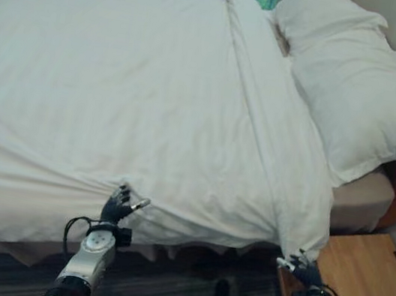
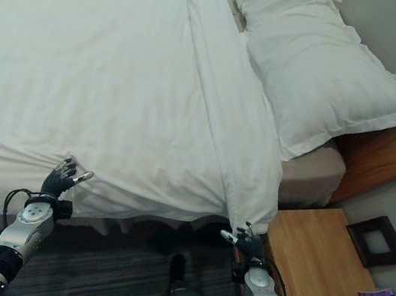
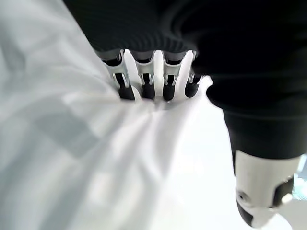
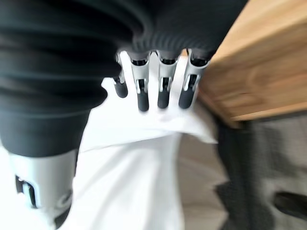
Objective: Making the bed.
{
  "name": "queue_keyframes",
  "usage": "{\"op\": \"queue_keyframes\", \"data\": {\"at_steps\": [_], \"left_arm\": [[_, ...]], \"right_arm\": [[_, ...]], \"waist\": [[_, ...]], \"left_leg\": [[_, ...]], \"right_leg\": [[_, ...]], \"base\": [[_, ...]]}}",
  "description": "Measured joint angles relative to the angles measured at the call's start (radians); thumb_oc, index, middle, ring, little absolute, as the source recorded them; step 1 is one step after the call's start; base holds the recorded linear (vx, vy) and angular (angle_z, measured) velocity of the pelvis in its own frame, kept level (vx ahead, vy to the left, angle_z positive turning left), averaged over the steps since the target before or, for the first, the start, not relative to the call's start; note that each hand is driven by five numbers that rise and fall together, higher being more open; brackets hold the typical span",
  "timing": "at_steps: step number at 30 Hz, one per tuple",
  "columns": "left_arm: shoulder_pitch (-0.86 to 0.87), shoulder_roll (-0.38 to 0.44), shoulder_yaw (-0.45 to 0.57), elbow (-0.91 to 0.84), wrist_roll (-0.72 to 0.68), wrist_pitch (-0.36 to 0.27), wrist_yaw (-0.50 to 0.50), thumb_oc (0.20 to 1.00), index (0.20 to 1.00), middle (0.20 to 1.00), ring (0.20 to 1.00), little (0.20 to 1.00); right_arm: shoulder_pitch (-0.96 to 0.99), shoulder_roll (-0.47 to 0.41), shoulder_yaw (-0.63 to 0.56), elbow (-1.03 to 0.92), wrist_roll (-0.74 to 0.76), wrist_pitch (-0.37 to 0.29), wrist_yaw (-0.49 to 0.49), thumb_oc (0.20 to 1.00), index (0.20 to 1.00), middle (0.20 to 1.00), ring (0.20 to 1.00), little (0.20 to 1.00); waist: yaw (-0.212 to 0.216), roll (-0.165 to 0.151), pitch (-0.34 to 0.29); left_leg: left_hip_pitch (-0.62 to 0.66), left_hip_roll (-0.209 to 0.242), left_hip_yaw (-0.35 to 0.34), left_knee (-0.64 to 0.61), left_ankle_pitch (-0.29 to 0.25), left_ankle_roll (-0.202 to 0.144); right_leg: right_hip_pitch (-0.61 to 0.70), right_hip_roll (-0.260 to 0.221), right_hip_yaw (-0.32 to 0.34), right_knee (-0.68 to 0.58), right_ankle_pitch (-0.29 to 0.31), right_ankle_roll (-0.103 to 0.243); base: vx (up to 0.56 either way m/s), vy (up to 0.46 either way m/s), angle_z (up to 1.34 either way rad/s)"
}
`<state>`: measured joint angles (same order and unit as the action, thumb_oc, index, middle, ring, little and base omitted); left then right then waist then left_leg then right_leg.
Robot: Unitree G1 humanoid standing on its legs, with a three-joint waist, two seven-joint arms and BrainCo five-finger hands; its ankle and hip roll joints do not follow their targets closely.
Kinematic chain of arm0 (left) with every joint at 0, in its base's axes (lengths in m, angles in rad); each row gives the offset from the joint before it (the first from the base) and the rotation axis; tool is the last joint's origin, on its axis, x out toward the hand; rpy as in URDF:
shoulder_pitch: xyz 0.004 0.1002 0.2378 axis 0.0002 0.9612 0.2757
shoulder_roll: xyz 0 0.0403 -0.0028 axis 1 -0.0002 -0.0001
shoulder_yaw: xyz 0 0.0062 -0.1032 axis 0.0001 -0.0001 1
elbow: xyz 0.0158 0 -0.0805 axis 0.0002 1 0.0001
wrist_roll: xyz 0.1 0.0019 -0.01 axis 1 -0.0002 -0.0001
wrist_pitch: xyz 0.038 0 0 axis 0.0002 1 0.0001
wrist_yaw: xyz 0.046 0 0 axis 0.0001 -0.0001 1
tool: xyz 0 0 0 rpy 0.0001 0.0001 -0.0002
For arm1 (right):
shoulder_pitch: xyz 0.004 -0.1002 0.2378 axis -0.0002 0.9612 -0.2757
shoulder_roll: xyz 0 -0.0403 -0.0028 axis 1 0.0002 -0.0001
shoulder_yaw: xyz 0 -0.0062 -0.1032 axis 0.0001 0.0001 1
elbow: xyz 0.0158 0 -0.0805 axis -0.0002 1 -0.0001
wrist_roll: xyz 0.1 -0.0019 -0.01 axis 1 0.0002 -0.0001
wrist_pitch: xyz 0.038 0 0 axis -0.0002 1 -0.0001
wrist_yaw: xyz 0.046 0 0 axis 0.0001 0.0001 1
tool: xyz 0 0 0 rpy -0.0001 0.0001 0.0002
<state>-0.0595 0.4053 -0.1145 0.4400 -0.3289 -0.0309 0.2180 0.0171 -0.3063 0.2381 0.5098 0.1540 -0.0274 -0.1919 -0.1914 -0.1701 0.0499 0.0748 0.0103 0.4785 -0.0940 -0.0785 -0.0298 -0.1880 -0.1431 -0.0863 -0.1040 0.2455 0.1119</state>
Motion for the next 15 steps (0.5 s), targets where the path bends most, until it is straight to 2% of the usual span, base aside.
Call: {"op": "queue_keyframes", "data": {"at_steps": [3, 5, 11, 15], "left_arm": [[0.019, -0.01, -0.001, -0.036, 0.019, 0.005, 0.003, 1.0, 1.0, 1.0, 1.0, 1.0], [0.037, -0.01, -0.001, -0.074, 0.02, 0.012, 0.002, 1.0, 1.0, 1.0, 1.0, 1.0], [0.096, -0.019, -0.006, -0.157, 0.029, 0.021, -0.003, 1.0, 1.0, 1.0, 1.0, 1.0], [0.098, -0.056, -0.01, -0.174, 0.029, 0.02, -0.004, 1.0, 1.0, 1.0, 1.0, 1.0]], "right_arm": [[0.011, -0.001, 0.005, -0.023, -0.038, 0.002, 0.002, 1.0, 1.0, 1.0, 1.0, 1.0], [0.035, 0.002, -0.001, -0.05, -0.041, -0.003, 0.003, 1.0, 1.0, 1.0, 1.0, 1.0], [0.073, 0.021, -0.002, -0.121, -0.019, -0.012, 0.012, 1.0, 1.0, 1.0, 1.0, 1.0], [0.062, 0.088, -0.031, -0.117, 0.147, -0.041, 0.037, 1.0, 1.0, 1.0, 1.0, 1.0]], "waist": [[0.003, -0.03, -0.009], [0.001, -0.037, -0.01], [-0.001, -0.023, 0.003], [-0.001, -0.001, 0.021]], "left_leg": [[-0.002, 0.002, -0.019, 0.0, 0.001, 0.001], [-0.001, 0.004, -0.026, 0.0, 0.002, 0.002], [0.016, 0.011, -0.027, 0.0, 0.002, 0.001], [0.031, 0.014, -0.027, 0.0, 0.001, -0.001]], "right_leg": [[0.002, -0.001, -0.011, 0.0, 0.0, 0.001], [0.006, -0.002, -0.016, 0.0, 0.0, 0.001], [0.022, 0.0, -0.021, 0.0, -0.003, 0.005], [0.038, 0.001, -0.021, -0.001, -0.005, 0.007]], "base": [[-0.02, 0.014, 0.15], [-0.02, 0.013, 0.09], [0.0, 0.006, -0.01], [0.0, 0.0, 0.0]]}}
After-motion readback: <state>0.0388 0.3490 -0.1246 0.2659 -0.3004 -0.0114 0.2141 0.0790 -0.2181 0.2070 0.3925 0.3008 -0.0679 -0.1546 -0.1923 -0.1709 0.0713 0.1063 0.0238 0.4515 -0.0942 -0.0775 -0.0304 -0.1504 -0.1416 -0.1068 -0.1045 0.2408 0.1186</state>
